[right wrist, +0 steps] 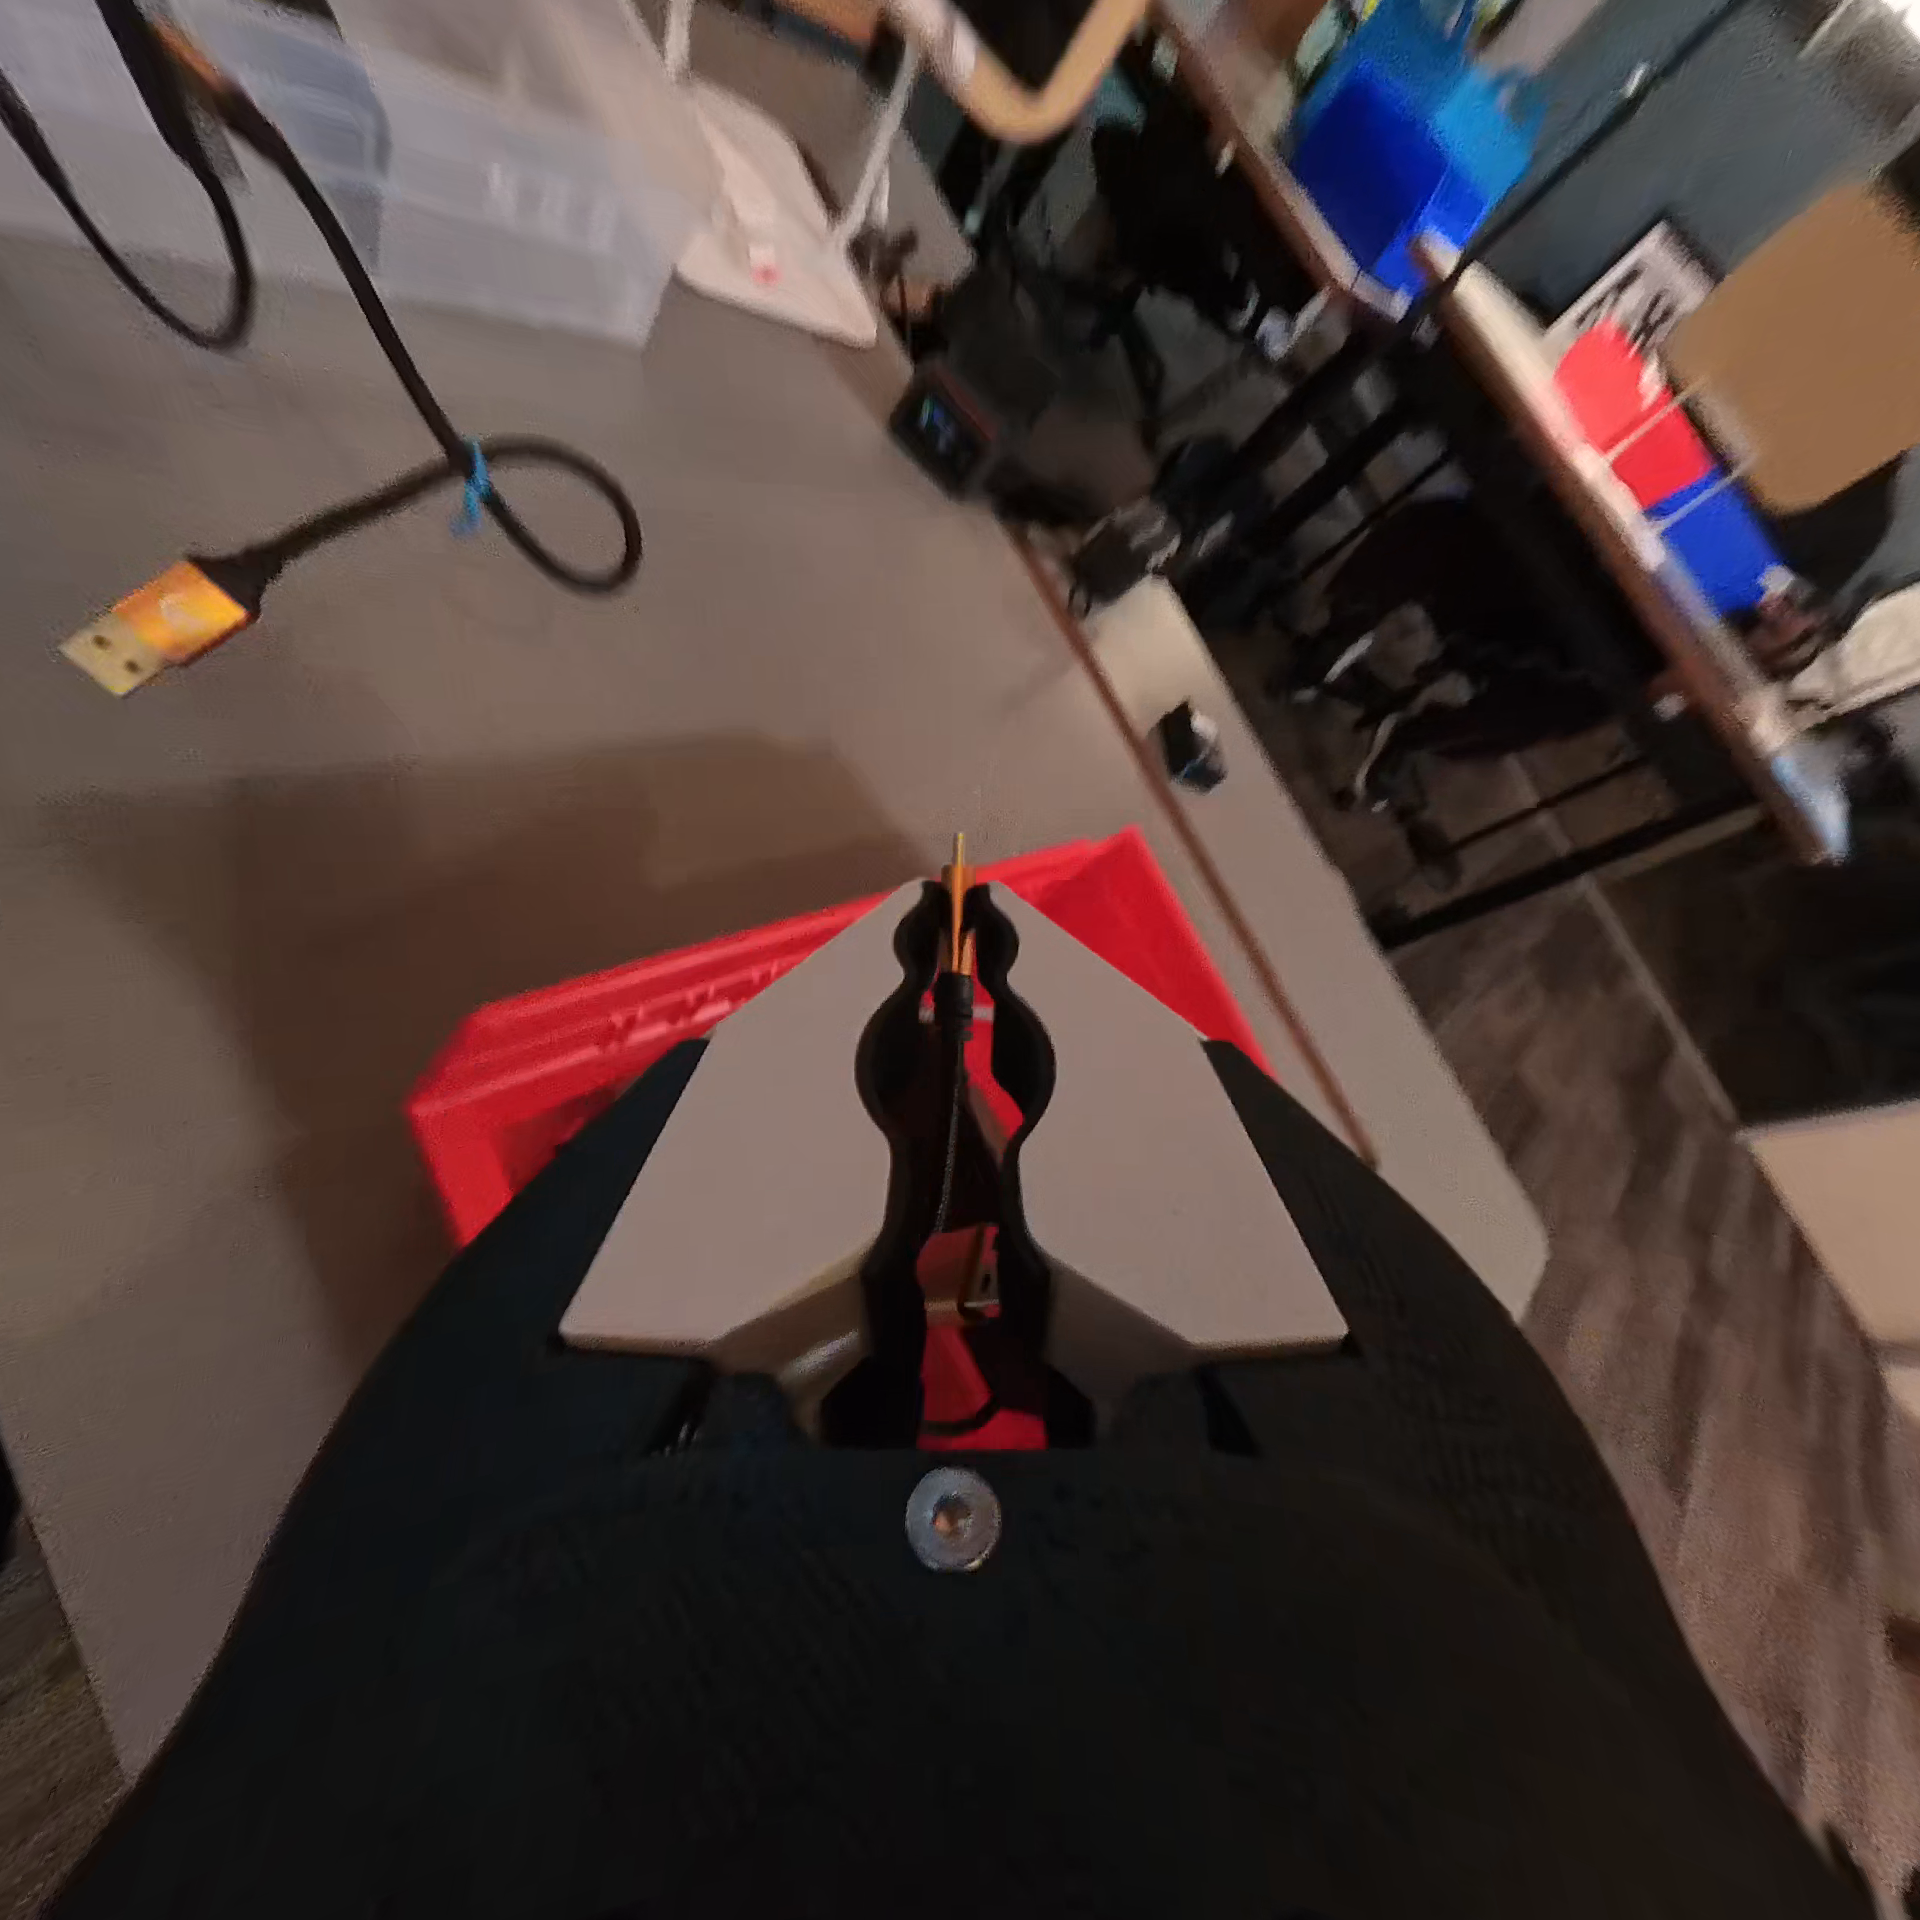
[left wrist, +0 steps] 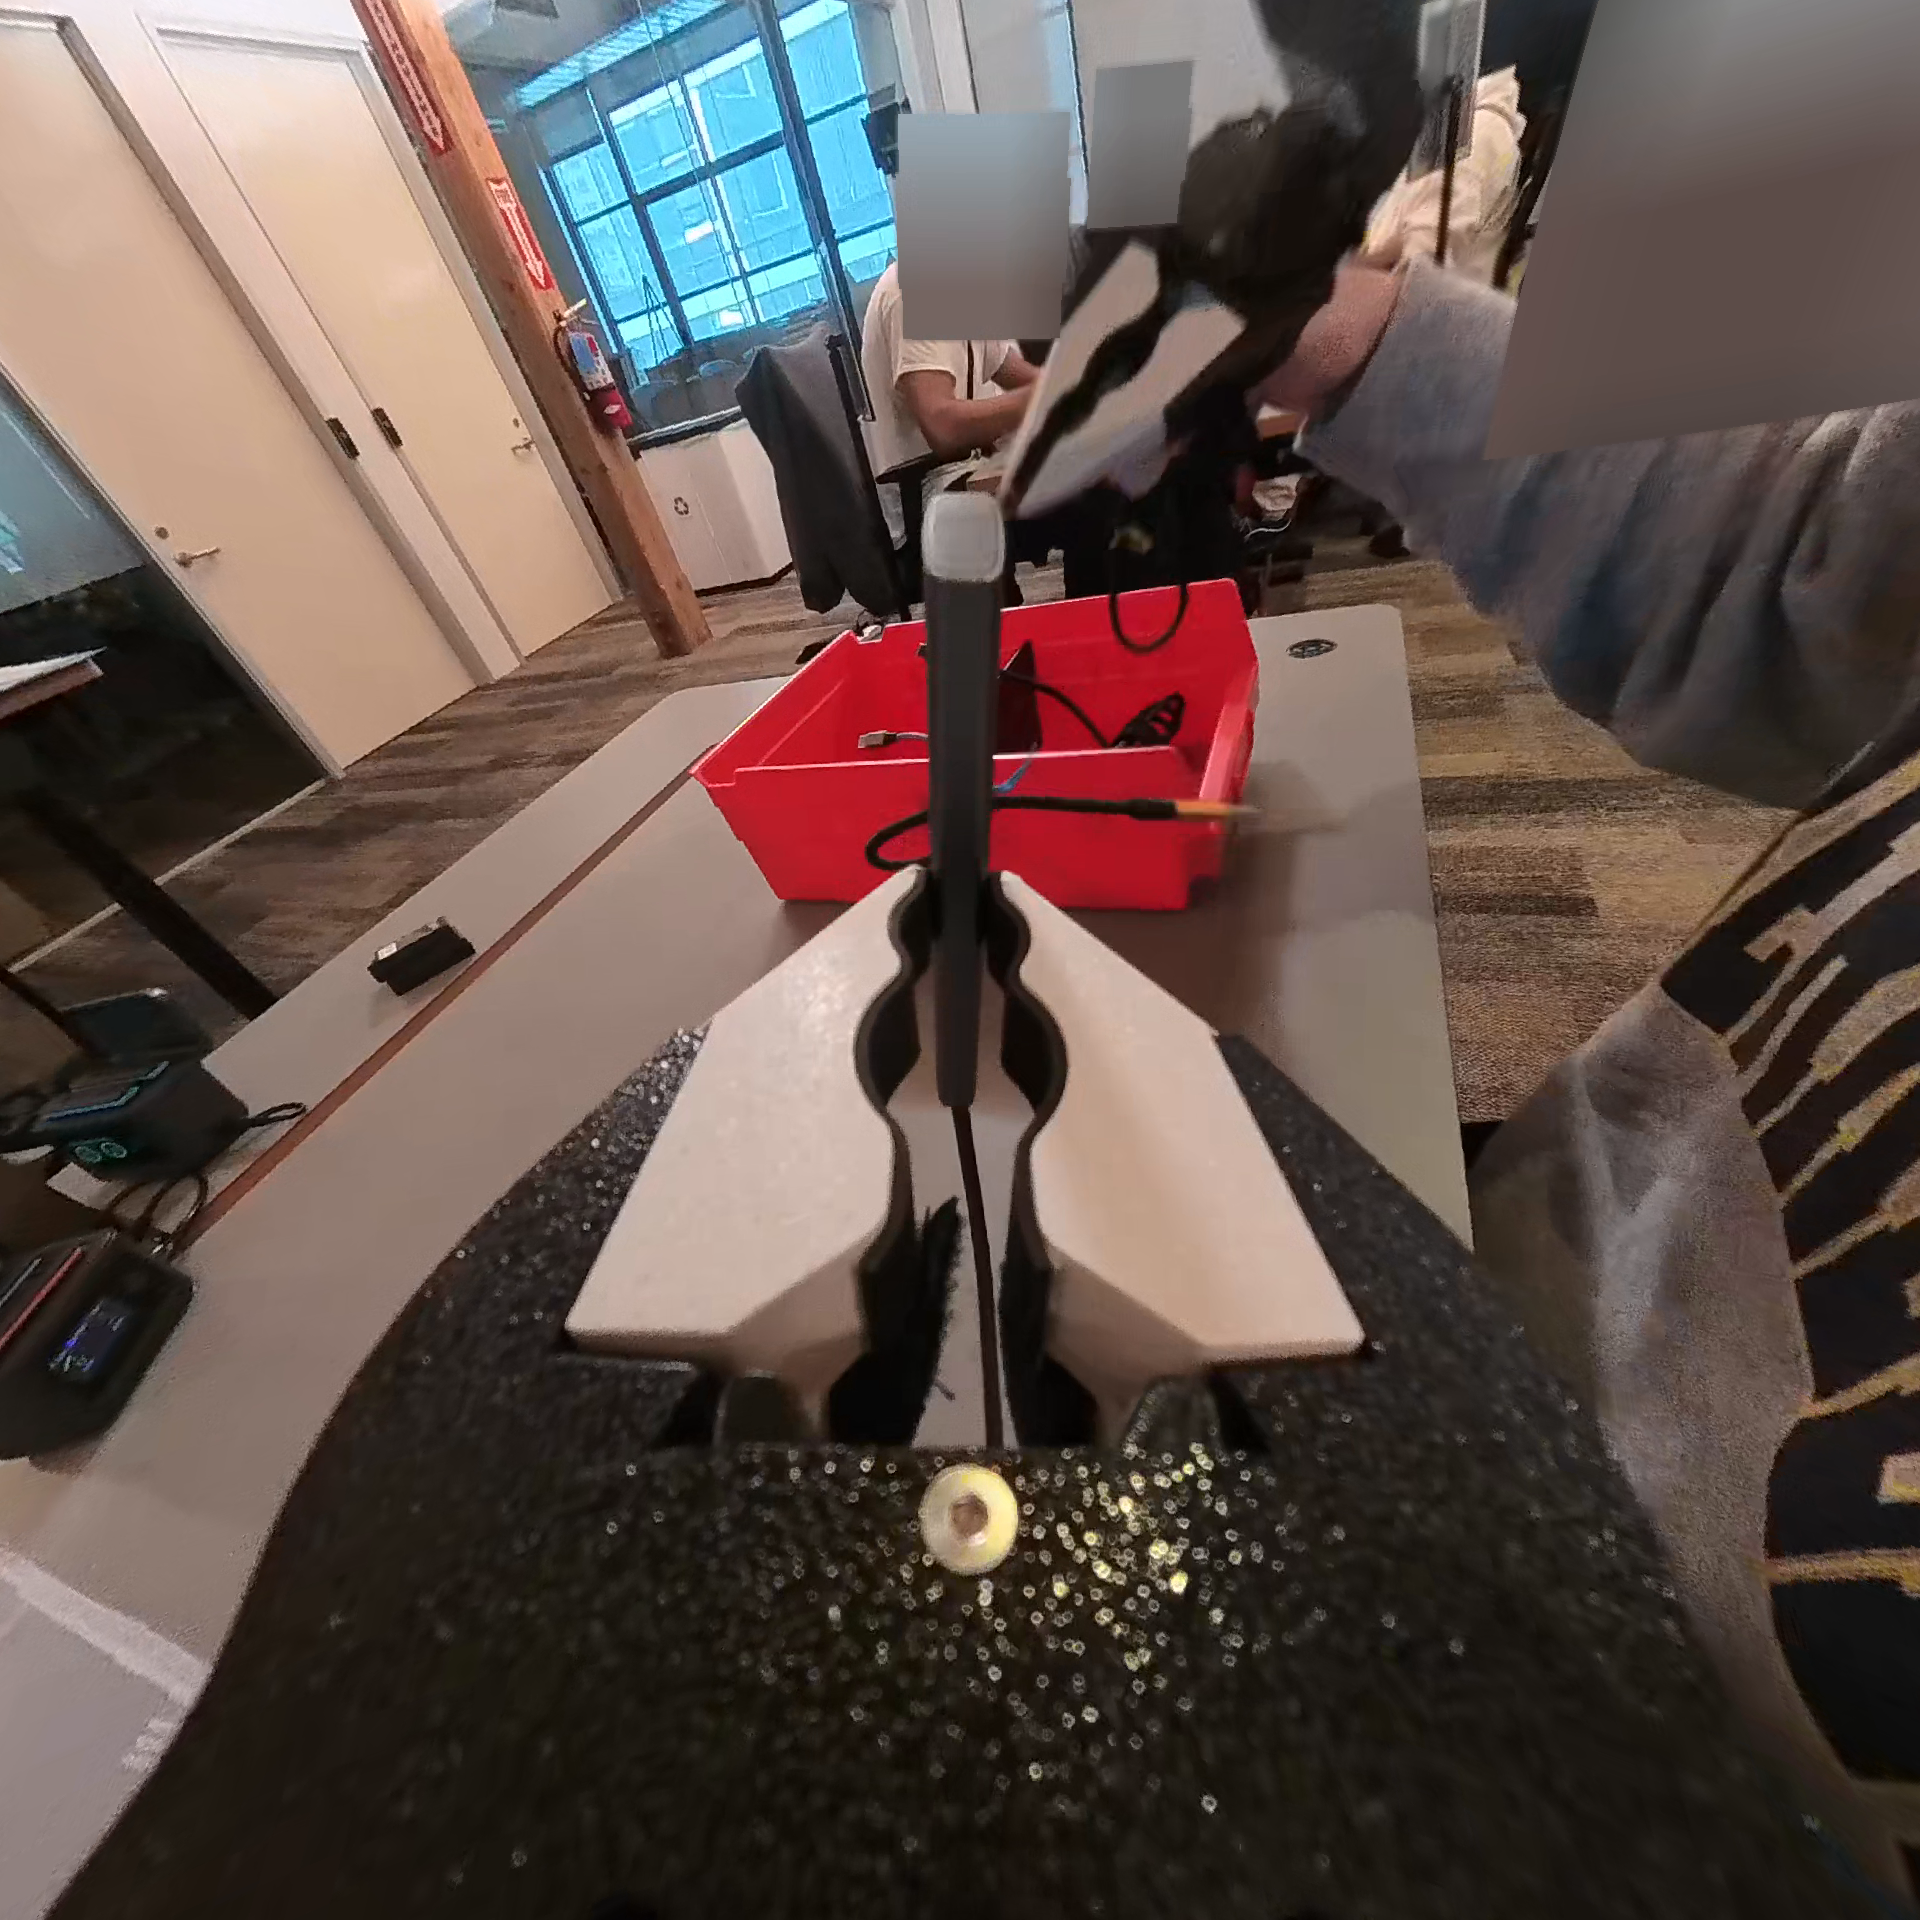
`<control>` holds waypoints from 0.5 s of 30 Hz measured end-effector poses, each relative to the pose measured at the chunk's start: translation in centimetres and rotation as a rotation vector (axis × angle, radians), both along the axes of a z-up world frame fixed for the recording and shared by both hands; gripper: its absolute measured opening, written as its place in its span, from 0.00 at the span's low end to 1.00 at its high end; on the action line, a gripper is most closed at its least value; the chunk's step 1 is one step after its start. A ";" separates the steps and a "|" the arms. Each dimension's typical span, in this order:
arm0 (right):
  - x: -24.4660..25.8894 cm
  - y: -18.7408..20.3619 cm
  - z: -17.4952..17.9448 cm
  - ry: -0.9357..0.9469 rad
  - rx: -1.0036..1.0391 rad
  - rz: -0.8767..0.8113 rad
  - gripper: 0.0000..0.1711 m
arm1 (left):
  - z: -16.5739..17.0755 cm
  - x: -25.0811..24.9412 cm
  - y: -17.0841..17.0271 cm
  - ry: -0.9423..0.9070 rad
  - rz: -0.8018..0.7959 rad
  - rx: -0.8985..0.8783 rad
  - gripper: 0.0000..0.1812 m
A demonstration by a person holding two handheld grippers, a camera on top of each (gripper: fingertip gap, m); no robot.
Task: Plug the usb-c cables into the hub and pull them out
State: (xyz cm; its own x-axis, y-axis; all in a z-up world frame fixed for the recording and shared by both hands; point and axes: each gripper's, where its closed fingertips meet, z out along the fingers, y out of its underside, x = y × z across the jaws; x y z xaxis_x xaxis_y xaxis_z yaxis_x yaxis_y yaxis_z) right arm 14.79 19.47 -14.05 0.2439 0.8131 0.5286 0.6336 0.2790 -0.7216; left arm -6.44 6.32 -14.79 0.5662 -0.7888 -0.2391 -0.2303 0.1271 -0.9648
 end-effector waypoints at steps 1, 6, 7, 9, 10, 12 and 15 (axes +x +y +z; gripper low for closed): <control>0.3 0.6 -1.4 -0.023 -0.033 -0.023 0.03 | 0.0 0.2 0.0 0.003 0.000 0.002 0.04; -2.2 -1.4 -0.7 0.051 -0.059 0.016 0.28 | 0.0 1.0 0.3 0.016 -0.001 0.007 0.04; -4.1 -3.4 0.3 0.094 -0.053 0.097 0.28 | 0.0 1.2 0.4 0.015 -0.002 0.008 0.04; -7.8 -7.5 1.1 0.105 -0.052 0.255 0.27 | 0.0 1.8 0.6 0.027 -0.010 0.009 0.04; -9.6 -9.2 0.9 0.089 -0.047 0.324 0.27 | -0.1 2.1 0.7 0.035 -0.015 0.011 0.04; -12.7 -11.7 -0.3 0.024 -0.037 0.425 0.27 | -0.2 3.0 0.7 0.060 -0.030 0.019 0.04; -15.7 -12.8 -2.5 -0.078 0.013 0.473 0.24 | -0.3 4.3 0.4 0.083 -0.067 0.024 0.04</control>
State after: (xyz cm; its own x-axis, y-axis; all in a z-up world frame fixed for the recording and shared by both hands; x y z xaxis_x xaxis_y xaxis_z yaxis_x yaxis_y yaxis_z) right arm -0.93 6.71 -16.56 -0.1922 0.8185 0.5415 0.4868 0.5586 -0.6716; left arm -2.16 6.74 -15.13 0.4900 -0.8178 -0.3017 -0.2992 0.1673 -0.9394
